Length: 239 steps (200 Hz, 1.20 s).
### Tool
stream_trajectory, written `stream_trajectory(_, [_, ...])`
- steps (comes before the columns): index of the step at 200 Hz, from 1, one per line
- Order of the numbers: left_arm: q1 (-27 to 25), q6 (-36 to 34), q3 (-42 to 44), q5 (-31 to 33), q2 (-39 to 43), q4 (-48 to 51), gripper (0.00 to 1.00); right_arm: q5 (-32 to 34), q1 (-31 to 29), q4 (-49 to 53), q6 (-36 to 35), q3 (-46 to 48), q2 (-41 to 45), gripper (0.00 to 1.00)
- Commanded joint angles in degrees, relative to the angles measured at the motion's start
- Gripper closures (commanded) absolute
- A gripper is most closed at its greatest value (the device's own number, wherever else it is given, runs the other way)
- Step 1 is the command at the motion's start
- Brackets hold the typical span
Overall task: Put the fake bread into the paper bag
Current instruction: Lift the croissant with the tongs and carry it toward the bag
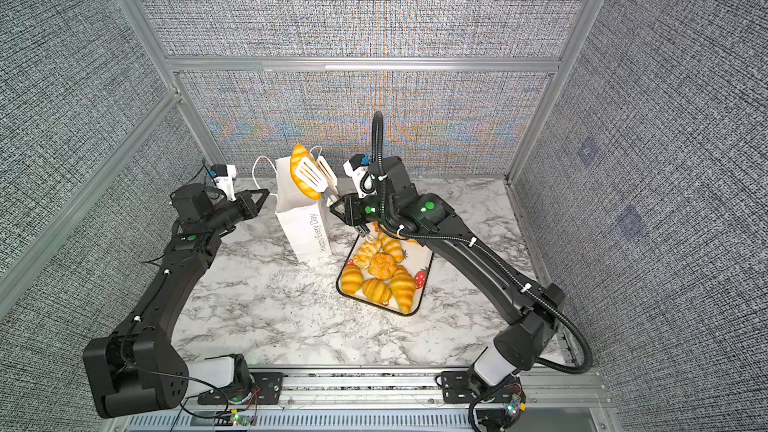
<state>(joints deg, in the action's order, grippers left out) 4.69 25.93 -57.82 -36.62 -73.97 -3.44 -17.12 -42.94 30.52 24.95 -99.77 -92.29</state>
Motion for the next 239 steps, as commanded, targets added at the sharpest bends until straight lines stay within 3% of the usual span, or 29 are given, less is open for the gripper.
stream_trajectory(1, [0.1,-0.1,0.1,-1.0,0.1,-1.9,1.00,-1.7,-1.0,-2.9,-0.2,-2.9,-2.2,0.66])
stream_trajectory(105, [0.1,-0.1,0.2,-0.9,0.1,-1.9,1.00,-4.5,-0.1,-6.4,1.7,-10.1,-12.3,0.66])
stream_trajectory(193, [0.1,-0.2,0.2,-0.8,0.0,-1.7,1.00,-5.3,5.2,-9.3,4.3,-1.8,-9.5,0.66])
stream_trajectory(239, [0.2,-0.2,0.2,-0.8,-0.1,-1.6,1.00,-9.3,6.2,-13.4,6.0,1.2,-9.2,0.66])
